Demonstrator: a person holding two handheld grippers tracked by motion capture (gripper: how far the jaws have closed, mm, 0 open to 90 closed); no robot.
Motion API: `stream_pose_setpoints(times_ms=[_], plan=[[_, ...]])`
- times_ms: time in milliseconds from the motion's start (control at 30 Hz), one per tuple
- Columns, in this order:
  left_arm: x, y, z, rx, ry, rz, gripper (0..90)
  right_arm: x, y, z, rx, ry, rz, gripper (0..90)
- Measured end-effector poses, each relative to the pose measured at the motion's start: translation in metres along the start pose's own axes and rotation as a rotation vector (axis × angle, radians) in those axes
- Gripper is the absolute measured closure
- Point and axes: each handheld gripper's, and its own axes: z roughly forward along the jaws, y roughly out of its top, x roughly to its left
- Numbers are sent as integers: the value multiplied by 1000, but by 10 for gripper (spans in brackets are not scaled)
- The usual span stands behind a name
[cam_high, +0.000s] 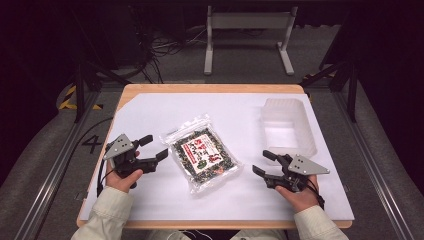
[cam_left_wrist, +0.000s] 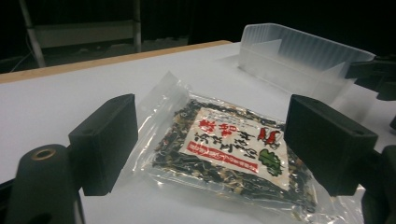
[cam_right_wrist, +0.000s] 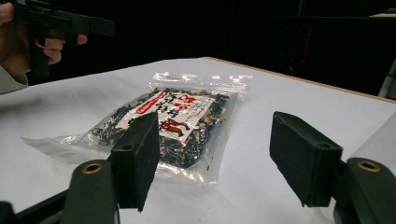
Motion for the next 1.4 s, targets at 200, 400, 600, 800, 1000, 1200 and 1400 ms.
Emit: stream_pose_setpoints(times_ms=[200, 400, 600, 800, 1000, 1200, 1400], plan=[[7, 7, 4, -2, 14, -10, 184, 0, 0, 0, 3, -1, -3, 338], [14, 13, 12, -8, 28, -11, 179, 1, 0, 0, 3, -1, -4, 338], [24, 14, 22, -17, 62, -14, 233, 1, 0, 2, 5, 2, -11, 338], [37, 9, 33, 10, 79, -47, 282, 0, -1, 0, 3, 1, -7, 338], [48, 0, 46, 81, 92, -103, 237, 1, -1, -2, 5, -4, -7, 336], [60, -8, 54, 163, 117, -194, 298, 3, -2, -5, 9, -14, -14, 331], [70, -14, 61, 167, 130, -222, 304, 6, -2, -9, 8, -20, -21, 325]])
